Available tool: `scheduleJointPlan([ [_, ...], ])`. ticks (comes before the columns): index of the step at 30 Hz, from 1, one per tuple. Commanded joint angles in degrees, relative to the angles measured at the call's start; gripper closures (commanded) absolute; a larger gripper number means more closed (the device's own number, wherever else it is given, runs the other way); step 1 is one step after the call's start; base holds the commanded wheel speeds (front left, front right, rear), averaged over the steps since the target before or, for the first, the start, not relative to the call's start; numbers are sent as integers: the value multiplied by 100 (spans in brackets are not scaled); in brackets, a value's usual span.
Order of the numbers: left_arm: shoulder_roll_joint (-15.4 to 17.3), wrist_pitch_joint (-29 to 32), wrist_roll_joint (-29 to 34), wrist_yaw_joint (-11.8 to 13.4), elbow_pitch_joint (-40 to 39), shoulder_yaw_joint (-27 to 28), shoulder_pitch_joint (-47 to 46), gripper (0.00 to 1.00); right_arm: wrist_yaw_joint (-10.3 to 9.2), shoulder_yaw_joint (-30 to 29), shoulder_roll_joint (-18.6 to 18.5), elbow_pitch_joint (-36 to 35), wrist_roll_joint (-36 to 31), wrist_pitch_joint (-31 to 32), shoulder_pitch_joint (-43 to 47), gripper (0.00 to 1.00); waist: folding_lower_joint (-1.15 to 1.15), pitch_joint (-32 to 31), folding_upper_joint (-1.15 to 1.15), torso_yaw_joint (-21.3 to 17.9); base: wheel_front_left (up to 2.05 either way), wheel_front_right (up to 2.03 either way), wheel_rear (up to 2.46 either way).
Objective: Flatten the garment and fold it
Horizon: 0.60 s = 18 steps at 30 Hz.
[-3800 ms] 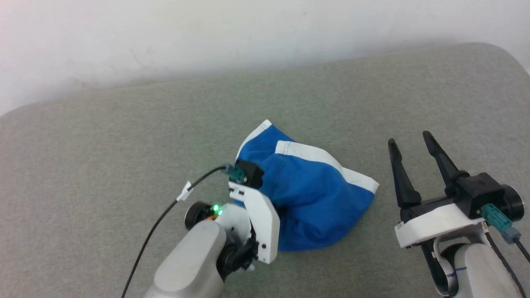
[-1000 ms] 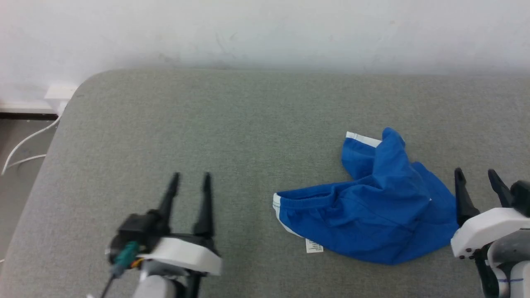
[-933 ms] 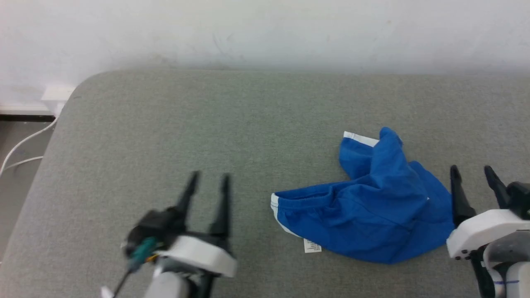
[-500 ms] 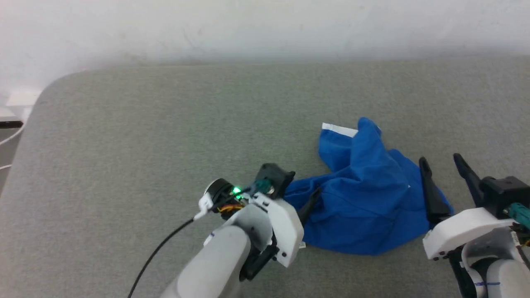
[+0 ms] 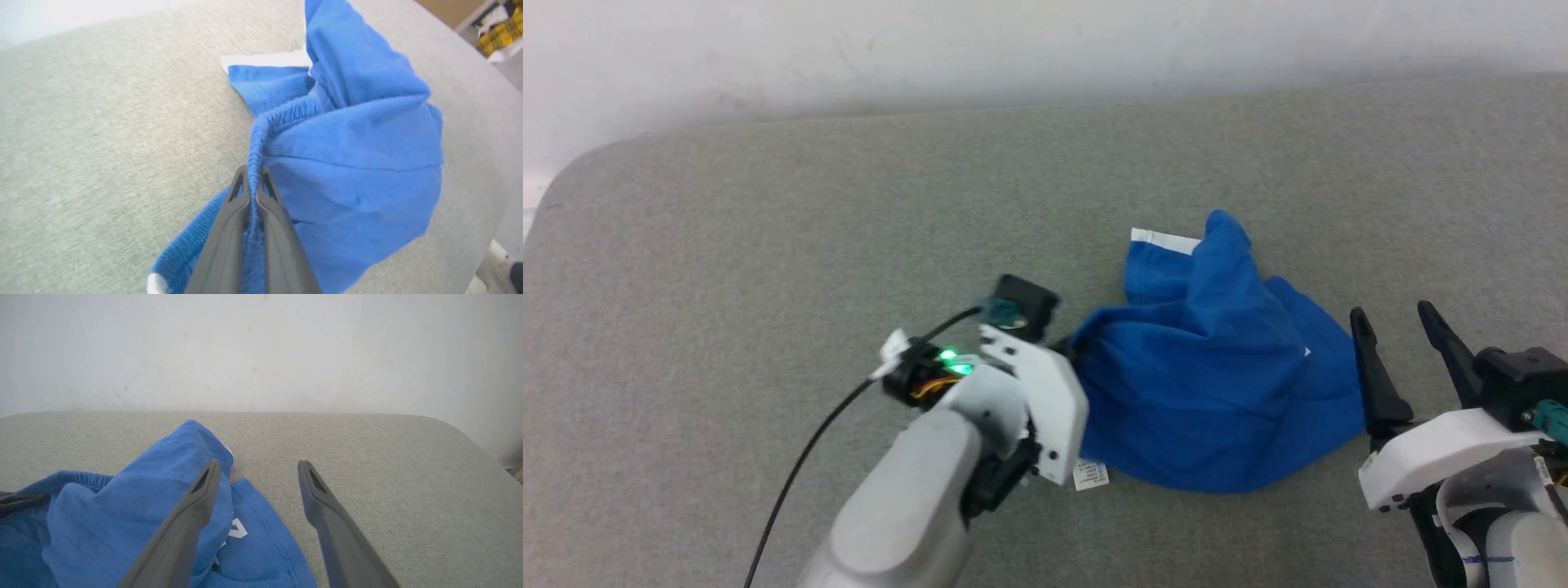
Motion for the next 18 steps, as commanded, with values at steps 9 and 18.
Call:
scheduleJointPlan([
  [9,717,-820,-464,1067,-1420,1377,1529,100,-6,-57,8,-70,42,43,53,0,0,-209,0,701,0,0,0],
  [18,980,-751,-709,1922,-2178,2166,2981,100,-6,0,8,32,63,213,54,0,0,-313,0,1148,0,0,0],
])
